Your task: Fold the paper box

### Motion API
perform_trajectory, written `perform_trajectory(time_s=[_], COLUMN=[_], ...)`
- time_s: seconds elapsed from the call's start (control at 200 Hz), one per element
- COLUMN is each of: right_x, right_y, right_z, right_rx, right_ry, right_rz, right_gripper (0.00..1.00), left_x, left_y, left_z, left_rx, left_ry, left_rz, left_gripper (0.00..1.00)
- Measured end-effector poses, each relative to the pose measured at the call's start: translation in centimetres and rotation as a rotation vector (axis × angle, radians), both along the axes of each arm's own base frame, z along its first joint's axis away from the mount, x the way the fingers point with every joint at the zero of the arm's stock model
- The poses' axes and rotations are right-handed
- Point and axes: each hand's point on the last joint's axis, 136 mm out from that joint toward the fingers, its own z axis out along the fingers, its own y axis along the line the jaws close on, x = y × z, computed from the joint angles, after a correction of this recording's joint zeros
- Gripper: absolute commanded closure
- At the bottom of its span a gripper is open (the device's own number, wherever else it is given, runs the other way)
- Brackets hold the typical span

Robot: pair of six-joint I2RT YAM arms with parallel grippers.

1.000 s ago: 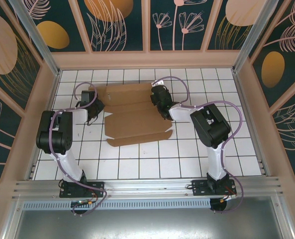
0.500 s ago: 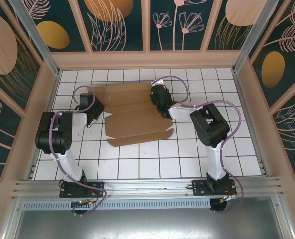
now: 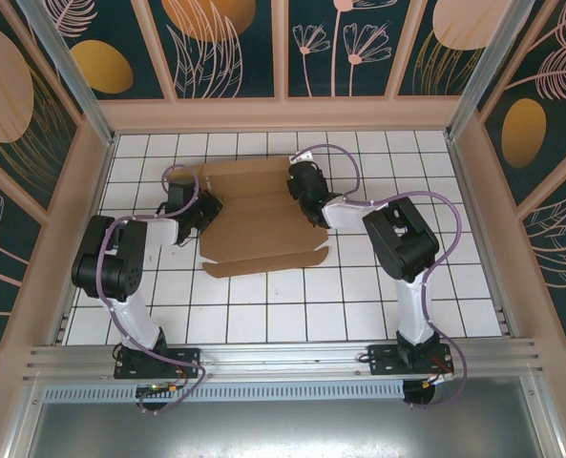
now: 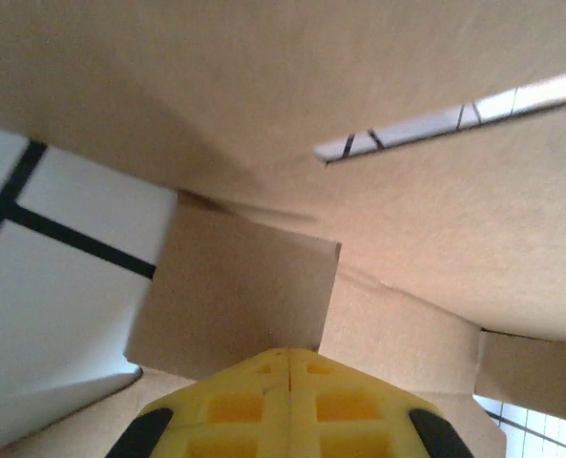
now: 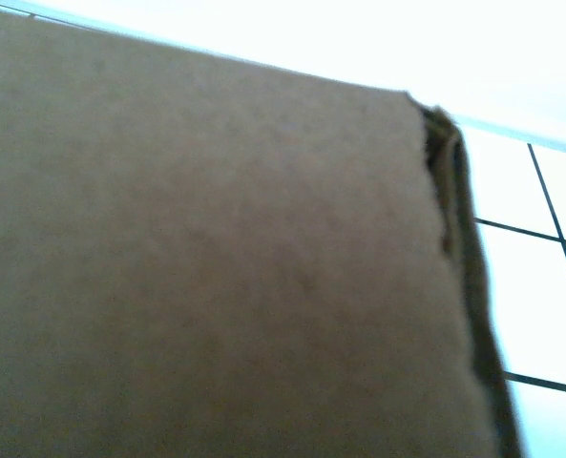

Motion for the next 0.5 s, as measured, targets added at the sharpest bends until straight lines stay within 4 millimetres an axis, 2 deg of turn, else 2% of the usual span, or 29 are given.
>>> perform_trajectory(time_s=[0.135,0.36,0.425,0.5], right_x=[0.0,0.0,0.0,0.0], right_y=[0.0,0.1,0.1,0.1], right_z=[0.0,0.0,0.0,0.0], right_rx=[0.000,0.000,0.000,0.000], right_ry=[0.000,0.000,0.000,0.000], right_rz=[0.000,0.001,0.001,0.001], right_gripper=[1.00,1.00,1.00,1.00], left_x=[0.0,0.4,0.3,-0.1], left_y=[-0.1,0.0,0.2,0.8], left_z=[-1.3,-1.4,-0.9,1.1], left_rx=[0.005,0.021,0.046,0.084], left_ry=[0.026,0.030,0.025,-0.001], left_rz=[-0.002,-0.004,-0.010,-0.002], left_gripper=[0.99,0.98,0.95,0.99])
